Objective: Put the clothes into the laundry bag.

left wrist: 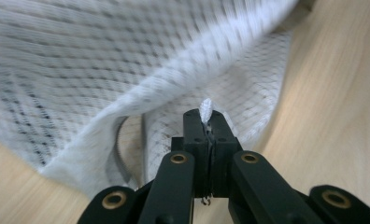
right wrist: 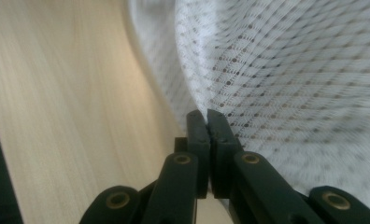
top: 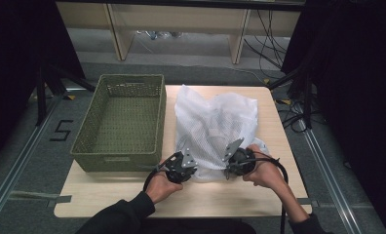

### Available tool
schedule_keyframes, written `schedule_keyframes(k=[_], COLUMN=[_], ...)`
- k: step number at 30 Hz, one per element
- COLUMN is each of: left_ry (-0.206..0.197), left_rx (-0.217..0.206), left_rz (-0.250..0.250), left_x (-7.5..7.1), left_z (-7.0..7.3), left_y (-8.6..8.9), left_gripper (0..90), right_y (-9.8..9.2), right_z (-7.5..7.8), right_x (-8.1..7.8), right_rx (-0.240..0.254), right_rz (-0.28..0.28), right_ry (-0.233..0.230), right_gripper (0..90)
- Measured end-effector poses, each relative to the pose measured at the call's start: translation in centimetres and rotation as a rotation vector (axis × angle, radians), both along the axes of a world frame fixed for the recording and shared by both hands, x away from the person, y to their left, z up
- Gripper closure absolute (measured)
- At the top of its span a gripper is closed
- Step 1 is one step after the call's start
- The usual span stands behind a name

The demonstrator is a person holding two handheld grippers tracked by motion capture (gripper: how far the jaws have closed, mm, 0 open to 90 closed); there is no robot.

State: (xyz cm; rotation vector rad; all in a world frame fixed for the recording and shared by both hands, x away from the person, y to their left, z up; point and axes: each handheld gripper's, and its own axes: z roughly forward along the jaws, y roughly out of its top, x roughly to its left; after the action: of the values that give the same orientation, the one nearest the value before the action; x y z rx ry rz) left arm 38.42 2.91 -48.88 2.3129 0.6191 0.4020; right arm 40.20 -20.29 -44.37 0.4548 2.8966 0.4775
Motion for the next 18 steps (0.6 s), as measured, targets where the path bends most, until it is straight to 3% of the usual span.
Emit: schedule_keyframes(k=[1, 3, 8, 12, 14, 15, 17, 18], left_ry=[0.008, 0.024, 0.016, 0.019, -0.019, -0.030, -0.021, -0.032], left_rx=[-0.013, 0.010, 0.058, 0.019, 0.010, -0.002, -0.032, -0.022], left_rz=[0.004, -0.019, -0.077, -0.052, -0.062, -0.068, -0.080, -0.077], left_x=[-0.2, -1.2, -2.6, -3.0, -3.2, -3.2, -3.1, -3.0], left_z=[-0.1, -0.5, -1.2, -0.6, 0.1, 0.2, 0.2, 0.1], left_y=[0.3, 0.9, 1.6, 2.0, 1.7, 1.5, 0.5, 0.0], left_gripper=[88.6, 88.7, 88.6, 85.2, 71.6, 57.0, 51.8, 46.2], right_y=[0.0, 0.3, 0.1, -0.2, -0.1, 0.0, 0.0, 0.0], right_z=[0.0, -1.9, -2.4, -2.5, -2.4, -2.3, -2.3, -2.4], right_x=[0.0, 0.7, 1.3, 1.4, 1.3, 1.4, 1.4, 1.5], right_rx=[0.000, -0.012, 0.010, 0.038, 0.038, 0.041, 0.042, 0.044], right_rz=[0.000, -0.003, -0.051, -0.062, -0.062, -0.061, -0.066, -0.066], right_ry=[0.000, 0.011, -0.028, -0.027, -0.034, -0.037, -0.044, -0.046], right_gripper=[90.0, 90.0, 90.0, 90.0, 90.0, 90.0, 90.0, 90.0])
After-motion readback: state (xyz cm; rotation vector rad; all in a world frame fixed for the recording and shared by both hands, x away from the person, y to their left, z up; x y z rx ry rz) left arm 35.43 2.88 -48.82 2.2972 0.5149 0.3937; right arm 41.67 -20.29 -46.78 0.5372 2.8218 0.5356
